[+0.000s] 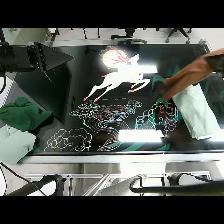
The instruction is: Fold the shirts.
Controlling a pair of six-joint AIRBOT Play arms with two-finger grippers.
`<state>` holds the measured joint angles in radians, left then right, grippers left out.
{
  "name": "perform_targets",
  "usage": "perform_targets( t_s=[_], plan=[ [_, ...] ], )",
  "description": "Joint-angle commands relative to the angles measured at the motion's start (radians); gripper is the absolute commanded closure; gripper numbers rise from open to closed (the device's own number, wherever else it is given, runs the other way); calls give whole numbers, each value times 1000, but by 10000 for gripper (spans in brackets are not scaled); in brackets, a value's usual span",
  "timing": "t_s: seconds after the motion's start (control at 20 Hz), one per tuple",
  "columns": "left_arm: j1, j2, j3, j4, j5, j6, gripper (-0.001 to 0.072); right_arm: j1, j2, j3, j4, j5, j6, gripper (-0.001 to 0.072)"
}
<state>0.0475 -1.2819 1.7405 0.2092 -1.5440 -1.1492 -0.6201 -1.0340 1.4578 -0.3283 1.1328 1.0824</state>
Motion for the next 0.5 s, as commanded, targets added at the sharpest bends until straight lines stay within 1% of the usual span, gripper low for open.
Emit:
perform_targets(
  t_s=[0.0, 0.15, 0.25, 0.35, 0.45],
  plan=[
    [1, 1, 0, 0, -2, 0, 688, -147, 61, 1, -1, 18, 24, 690],
    [1, 1, 0, 0, -4, 0, 688, -196, 95, 1, -31, 27, 47, 690],
    [1, 1, -1, 0, -17, 0, 688, -207, 105, 0, -129, 44, 89, 690],
    [1, 1, -1, 0, -29, 0, 688, -207, 106, 0, -277, 92, 142, 690],
    [1, 1, -1, 0, -28, 0, 688, -207, 104, -2, -352, 125, 153, 690]
  ],
)
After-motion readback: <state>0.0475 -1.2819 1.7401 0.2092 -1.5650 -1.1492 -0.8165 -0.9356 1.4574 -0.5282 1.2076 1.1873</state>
